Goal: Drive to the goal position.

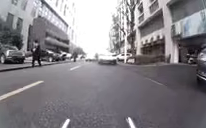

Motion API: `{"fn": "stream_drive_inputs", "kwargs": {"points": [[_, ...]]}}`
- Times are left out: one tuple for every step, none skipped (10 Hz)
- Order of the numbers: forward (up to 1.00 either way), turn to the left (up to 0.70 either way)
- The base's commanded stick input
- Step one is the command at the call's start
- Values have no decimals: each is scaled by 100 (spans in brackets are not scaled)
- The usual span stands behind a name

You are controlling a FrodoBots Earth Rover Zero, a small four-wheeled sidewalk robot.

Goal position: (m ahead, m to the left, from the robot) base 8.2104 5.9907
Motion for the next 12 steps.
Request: {"fn": "stream_drive_inputs", "kwargs": {"points": [[70,-14],[70,-14],[70,-14],[70,-14],[70,-14],[70,-14],[70,-14],[70,-14],[69,-14],[67,-13],[65,-13],[63,-15]]}}
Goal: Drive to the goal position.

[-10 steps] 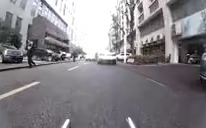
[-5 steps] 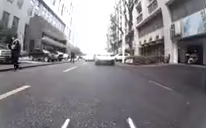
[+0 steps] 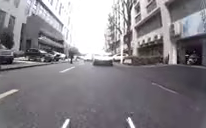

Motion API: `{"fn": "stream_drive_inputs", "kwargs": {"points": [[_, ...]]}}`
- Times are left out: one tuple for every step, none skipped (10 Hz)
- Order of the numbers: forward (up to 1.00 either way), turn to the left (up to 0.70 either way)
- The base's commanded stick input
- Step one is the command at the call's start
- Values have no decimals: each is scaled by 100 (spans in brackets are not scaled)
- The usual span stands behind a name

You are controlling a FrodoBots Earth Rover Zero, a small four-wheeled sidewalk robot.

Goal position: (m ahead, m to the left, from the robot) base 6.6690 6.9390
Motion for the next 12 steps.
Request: {"fn": "stream_drive_inputs", "kwargs": {"points": [[60,-15],[59,-15],[58,-14],[57,-14],[57,-14],[57,-14],[57,-14],[57,-14],[57,-14],[56,-14],[56,-14],[56,-14]]}}
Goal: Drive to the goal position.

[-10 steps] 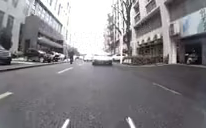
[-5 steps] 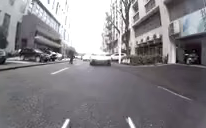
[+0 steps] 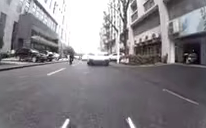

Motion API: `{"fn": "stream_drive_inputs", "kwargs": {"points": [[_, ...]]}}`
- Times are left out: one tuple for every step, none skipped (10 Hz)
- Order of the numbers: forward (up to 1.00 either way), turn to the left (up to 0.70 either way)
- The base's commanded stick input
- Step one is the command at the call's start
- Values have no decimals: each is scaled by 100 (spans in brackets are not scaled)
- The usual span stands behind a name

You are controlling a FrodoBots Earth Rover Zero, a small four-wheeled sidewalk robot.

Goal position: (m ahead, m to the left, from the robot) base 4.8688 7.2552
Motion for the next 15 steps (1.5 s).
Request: {"fn": "stream_drive_inputs", "kwargs": {"points": [[56,-14],[56,-14],[57,-14],[56,-14],[55,-17],[52,-24],[50,-30],[47,-28],[47,-28],[46,-28],[46,-28],[46,-28],[46,-28],[46,-28],[46,-28]]}}
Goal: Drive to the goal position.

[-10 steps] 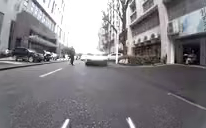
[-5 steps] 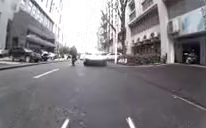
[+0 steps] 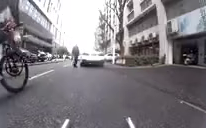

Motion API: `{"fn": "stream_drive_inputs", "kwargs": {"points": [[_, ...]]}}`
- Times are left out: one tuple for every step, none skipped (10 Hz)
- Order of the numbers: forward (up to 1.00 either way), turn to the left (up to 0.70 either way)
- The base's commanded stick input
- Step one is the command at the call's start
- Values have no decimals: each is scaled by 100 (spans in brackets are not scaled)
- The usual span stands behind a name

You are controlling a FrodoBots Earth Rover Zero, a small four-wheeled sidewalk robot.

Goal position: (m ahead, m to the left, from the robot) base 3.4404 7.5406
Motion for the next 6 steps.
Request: {"fn": "stream_drive_inputs", "kwargs": {"points": [[46,-28],[46,-28],[45,-27],[44,-27],[43,-26],[42,-26]]}}
